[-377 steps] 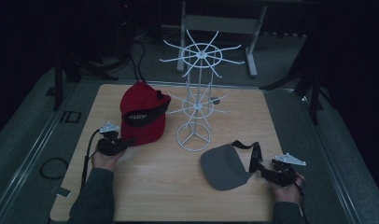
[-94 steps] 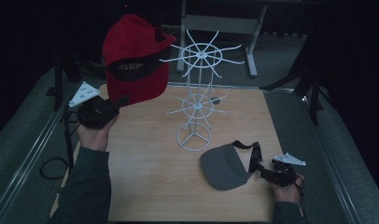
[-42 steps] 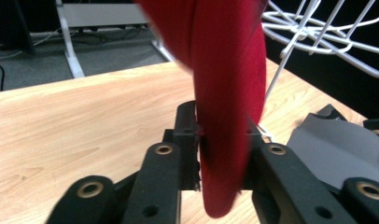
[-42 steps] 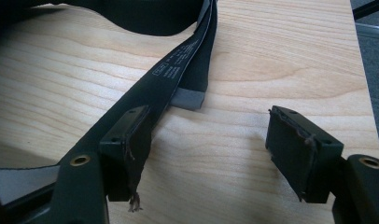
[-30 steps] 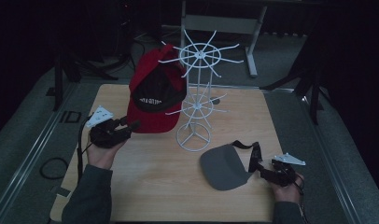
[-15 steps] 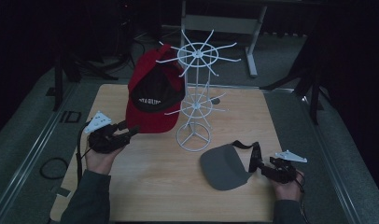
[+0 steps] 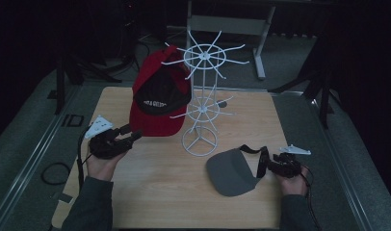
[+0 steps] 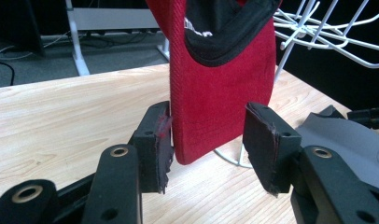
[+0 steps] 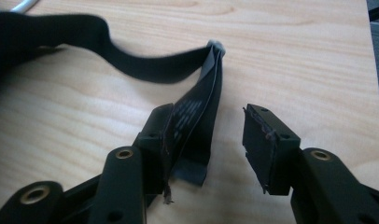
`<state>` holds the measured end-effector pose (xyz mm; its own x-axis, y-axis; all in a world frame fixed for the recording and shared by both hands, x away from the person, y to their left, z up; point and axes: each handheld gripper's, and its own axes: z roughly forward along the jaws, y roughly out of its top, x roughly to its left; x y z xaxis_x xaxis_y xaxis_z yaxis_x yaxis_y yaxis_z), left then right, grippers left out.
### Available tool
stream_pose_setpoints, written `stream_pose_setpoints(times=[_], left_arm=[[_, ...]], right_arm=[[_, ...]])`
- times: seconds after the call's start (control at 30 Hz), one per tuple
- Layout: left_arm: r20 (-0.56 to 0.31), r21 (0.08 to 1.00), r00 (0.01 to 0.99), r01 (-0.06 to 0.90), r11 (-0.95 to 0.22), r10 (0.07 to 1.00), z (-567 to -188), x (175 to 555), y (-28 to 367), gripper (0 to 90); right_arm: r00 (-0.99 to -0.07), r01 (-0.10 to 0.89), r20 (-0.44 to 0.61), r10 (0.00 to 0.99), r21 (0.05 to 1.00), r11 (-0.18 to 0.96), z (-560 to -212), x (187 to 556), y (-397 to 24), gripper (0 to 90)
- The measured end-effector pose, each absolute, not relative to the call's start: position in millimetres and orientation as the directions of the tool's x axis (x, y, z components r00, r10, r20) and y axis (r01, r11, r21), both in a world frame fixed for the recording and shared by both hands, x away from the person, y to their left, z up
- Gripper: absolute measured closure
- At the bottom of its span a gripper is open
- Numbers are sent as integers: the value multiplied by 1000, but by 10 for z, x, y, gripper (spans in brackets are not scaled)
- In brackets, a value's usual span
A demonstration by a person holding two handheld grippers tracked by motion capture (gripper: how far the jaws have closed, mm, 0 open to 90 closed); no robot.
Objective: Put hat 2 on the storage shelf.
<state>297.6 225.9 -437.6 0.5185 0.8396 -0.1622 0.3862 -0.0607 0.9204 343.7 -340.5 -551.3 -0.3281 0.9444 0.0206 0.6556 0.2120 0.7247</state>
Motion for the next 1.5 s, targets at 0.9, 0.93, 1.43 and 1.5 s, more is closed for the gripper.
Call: stream_pose_setpoints(times=[0.9, 0.93, 1.43, 1.5], left_arm=[[-175, 921, 510, 387, -44, 842, -4402, 2969, 2282, 527], [-174, 921, 511, 387, -44, 842, -4402, 2967, 2282, 527], [-175, 922, 501, 386, -37, 848, -4405, 2962, 2298, 527], [-175, 922, 500, 386, -38, 848, -4407, 2964, 2295, 526]], right_arm=[[-369, 784, 16, 929, 542, 302, -5403, 3941, -3169, 802], [-376, 787, 15, 926, 532, 311, -5395, 3953, -3157, 826], [-370, 762, -55, 927, 553, 337, -5312, 3976, -3089, 883], [-374, 748, -64, 925, 569, 342, -5279, 3983, -3095, 883]])
